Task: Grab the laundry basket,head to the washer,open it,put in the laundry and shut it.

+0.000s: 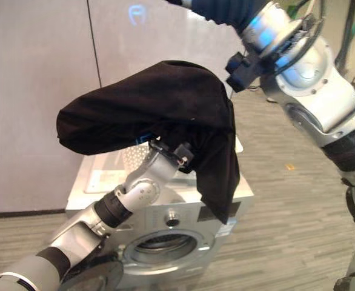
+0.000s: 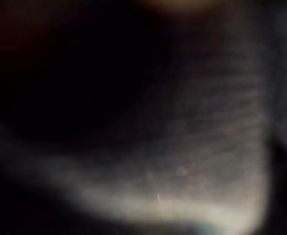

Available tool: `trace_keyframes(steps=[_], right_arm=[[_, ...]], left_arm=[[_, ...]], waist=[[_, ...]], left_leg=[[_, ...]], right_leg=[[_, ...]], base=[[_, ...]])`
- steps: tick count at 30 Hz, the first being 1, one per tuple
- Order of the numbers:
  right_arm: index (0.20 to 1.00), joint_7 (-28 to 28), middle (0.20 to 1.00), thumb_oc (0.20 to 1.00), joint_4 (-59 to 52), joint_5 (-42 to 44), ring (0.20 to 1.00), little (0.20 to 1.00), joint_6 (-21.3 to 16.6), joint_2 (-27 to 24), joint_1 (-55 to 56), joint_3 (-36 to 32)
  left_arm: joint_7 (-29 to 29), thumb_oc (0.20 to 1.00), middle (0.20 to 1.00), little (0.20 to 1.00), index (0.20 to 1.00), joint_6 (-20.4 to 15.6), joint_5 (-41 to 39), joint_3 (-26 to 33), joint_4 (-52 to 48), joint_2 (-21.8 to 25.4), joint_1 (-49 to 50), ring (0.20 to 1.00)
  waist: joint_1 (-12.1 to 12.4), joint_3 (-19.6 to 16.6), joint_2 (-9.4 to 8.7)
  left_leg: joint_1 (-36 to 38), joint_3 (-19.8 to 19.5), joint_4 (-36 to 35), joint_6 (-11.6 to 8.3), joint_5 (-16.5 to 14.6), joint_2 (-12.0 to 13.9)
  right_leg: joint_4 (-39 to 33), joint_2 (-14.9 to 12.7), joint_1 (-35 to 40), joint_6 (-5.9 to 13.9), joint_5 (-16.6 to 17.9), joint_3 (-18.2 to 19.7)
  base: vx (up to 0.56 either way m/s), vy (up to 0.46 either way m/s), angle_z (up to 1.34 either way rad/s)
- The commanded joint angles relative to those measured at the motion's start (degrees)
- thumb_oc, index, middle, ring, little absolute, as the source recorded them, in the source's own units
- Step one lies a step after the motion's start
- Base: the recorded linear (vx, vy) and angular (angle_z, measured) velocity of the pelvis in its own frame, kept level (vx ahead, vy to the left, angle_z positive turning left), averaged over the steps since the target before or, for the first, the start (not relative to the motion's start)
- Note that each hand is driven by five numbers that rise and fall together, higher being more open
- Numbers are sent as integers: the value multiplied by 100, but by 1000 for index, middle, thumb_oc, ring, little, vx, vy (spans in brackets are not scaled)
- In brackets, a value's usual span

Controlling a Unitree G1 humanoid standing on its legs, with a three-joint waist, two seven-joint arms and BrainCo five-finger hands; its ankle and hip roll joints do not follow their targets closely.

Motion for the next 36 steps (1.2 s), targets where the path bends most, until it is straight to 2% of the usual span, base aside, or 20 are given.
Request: trace_keyframes(steps=[1,2,4,5,6,8,9,12,14,15,19,22,25,28,29,30,31,32,34,36], right_arm=[[1000,-365,1000,1000,382,-120,1000,1000,-386,-401,-9,-669],[1000,-485,1000,1000,335,-226,1000,1000,-485,-400,389,-1193],[1000,-558,1000,1000,241,-346,1000,1000,-506,-420,663,-1502],[1000,-663,1000,1000,226,-416,1000,1000,-573,-417,936,-1849],[1000,-718,1000,1000,-70,-677,1000,1000,-597,-432,1693,-2560],[1000,-823,1000,1000,-184,-836,1000,1000,-607,-429,2134,-2975],[1000,-936,1000,1000,-360,-1103,1000,1000,-620,-408,2861,-3609],[1000,-1013,1000,1000,-542,-1332,1000,1000,-597,-363,3540,-4180],[1000,-1189,1000,1000,-590,-1667,1000,1000,-633,-331,4367,-4929],[1000,-1457,1000,1000,-571,-2149,1000,1000,-641,-331,4719,-5348],[1000,-1807,1000,1000,-481,-2825,1000,1000,-563,-394,5438,-6069],[1000,-1565,1000,1000,-296,-2876,1000,1000,-567,-478,6363,-6735],[1000,-1362,1000,1000,-398,-2749,1000,1000,-689,-415,6768,-7085],[1000,-824,1000,1000,-704,-2091,1000,1000,-979,27,7184,-7408],[1000,-800,1000,1000,-716,-2070,1000,1000,-979,43,7193,-7413],[1000,-428,1000,1000,-995,-1804,1000,1000,-994,327,7400,-7376],[1000,-408,1000,1000,-1025,-1793,1000,1000,-979,354,7430,-7389],[1000,-87,1000,1000,-1347,-1637,1000,1000,-950,525,7653,-7423],[1000,85,1000,1000,-1508,-1518,1000,1000,-928,615,7776,-7477],[1000,472,1000,1000,-1570,-965,1000,1000,-933,894,8096,-7441]], left_arm=[[-117,200,200,200,200,-459,239,286,-69,-275,-422,200],[-119,200,200,200,200,-502,293,400,-245,-187,-336,200],[-118,200,200,200,200,-512,319,423,-381,-112,-273,200],[-154,200,200,200,200,-523,336,541,-551,-45,-199,200],[-211,200,200,200,200,-537,344,633,-891,165,25,200],[-284,200,200,200,200,-537,306,681,-1124,277,171,200],[-386,200,200,200,200,-544,298,825,-1487,501,427,200],[-444,200,200,200,200,-537,300,880,-1764,673,679,200],[-673,200,200,200,200,-539,289,1037,-2270,1013,1079,200],[-766,200,200,200,200,-555,294,1156,-2462,1141,1313,200],[-892,200,200,200,200,-580,368,1468,-2795,1378,1709,200],[-1062,200,200,200,200,-601,360,1897,-3041,1650,2239,200],[-1190,200,200,200,200,-636,298,2177,-3183,1720,2546,200],[-1365,200,200,200,200,-751,133,2735,-3483,1858,3131,200],[-1370,200,200,200,200,-746,125,2747,-3500,1870,3155,200],[-1457,200,200,200,200,-801,46,3061,-3669,2009,3453,200],[-1459,200,200,200,200,-794,38,3065,-3689,2022,3484,200],[-1555,200,200,200,200,-809,-83,3326,-3826,2111,3729,200],[-1598,200,200,200,200,-816,-133,3438,-3901,2175,3870,200],[-1738,200,200,200,200,-779,-354,3679,-4058,2337,4254,200]], waist=[[116,-162,335],[100,-151,365],[96,-156,362],[74,-135,443],[80,-124,455],[81,-114,478],[78,-94,512],[99,-105,481],[120,-87,507],[140,-80,518],[164,-80,525],[126,-45,550],[97,-42,569],[129,-42,614],[122,-47,608],[154,-4,623],[149,-33,625],[171,7,632],[176,-3,637],[234,64,632]], left_leg=[[-110,-222,60,178,-242,9],[-105,-186,60,191,-256,11],[-109,-178,60,198,-261,15],[-106,-171,60,209,-268,10],[-108,-173,60,221,-281,10],[-116,-183,60,229,-284,5],[-121,-202,60,236,-291,-1],[-121,-219,60,242,-297,-1],[-128,-255,60,253,-305,-16],[-126,-277,60,255,-308,-17],[-130,-313,60,250,-315,-21],[-144,-330,60,233,-303,-28],[-141,-315,60,226,-303,-25],[-134,-294,60,221,-306,-25],[-132,-291,60,221,-307,-24],[-164,-272,60,215,-228,-30],[-140,-282,60,218,-297,-27],[-179,-275,60,205,-213,-30],[-171,-308,60,204,-270,-33],[-265,-362,60,188,-164,-52]], right_leg=[[174,10,-8,186,-192,-112],[183,15,-43,188,-188,-68],[188,21,-50,186,-197,-51],[190,19,-58,187,-197,-33],[190,15,-58,187,-207,-27],[191,10,-56,186,-213,-27],[196,5,-57,184,-222,-40],[204,4,-50,182,-235,-64],[207,-8,-41,186,-259,-92],[202,-15,-30,189,-269,-114],[185,-28,-2,190,-284,-172],[187,-38,3,190,-289,-208],[192,-35,-7,190,-287,-199],[176,-35,-11,182,-280,-177],[176,-33,-11,182,-279,-174],[199,-36,-63,164,-222,-158],[184,-35,-32,174,-271,-159],[203,-42,-73,161,-217,-170],[188,-45,-44,170,-266,-194],[199,-63,-82,154,-219,-273]], base=[[-16,8,-16],[-13,5,-10],[-3,4,-3],[0,0,0],[0,0,0],[0,0,0],[0,0,0],[0,0,0],[5,-8,2],[0,0,0],[4,-4,2],[0,-4,1],[0,0,0],[0,0,0],[-59,-14,-3],[0,0,0],[-64,-18,-2],[0,0,0],[0,0,0],[-68,-16,4]])
